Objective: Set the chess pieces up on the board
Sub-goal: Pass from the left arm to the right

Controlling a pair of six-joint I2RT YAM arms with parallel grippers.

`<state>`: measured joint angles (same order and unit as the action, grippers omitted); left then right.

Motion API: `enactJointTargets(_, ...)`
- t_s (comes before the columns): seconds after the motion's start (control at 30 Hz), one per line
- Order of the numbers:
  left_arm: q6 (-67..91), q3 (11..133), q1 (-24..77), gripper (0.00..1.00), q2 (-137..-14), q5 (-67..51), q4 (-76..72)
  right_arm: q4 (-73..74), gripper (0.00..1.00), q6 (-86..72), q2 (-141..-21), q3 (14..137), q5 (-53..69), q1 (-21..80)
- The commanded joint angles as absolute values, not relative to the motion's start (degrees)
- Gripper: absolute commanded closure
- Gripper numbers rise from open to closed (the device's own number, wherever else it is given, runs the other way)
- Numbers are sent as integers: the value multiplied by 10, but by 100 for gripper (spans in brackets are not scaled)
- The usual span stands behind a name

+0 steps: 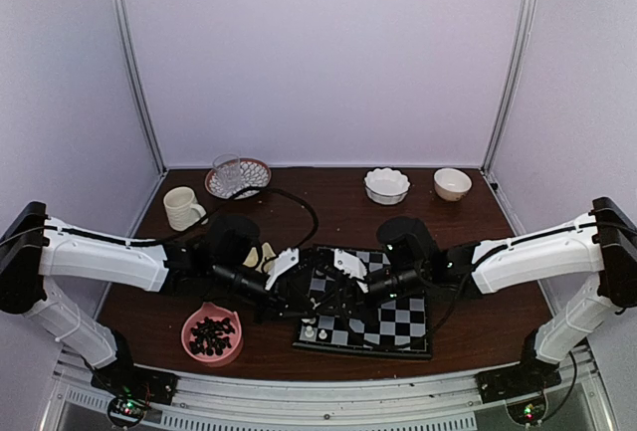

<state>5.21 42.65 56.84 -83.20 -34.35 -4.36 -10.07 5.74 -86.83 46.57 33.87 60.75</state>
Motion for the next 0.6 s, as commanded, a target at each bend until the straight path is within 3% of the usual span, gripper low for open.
enactJointTargets(0.0,41,443,573,88,-836,-349,-54,-105,88,57,-865,473,334,611)
enactJointTargets(0.13,45,441,574,78,-834,-347,-59,-115,92,57,-855,464,323,611)
enactJointTargets(0.3,47,430,574,58,-824,-342,-72,-126,92,55,-843,454,311,611)
enactJointTargets(0.57,47,428,574,56,-825,-326,-71,-135,93,53,-830,444,302,611)
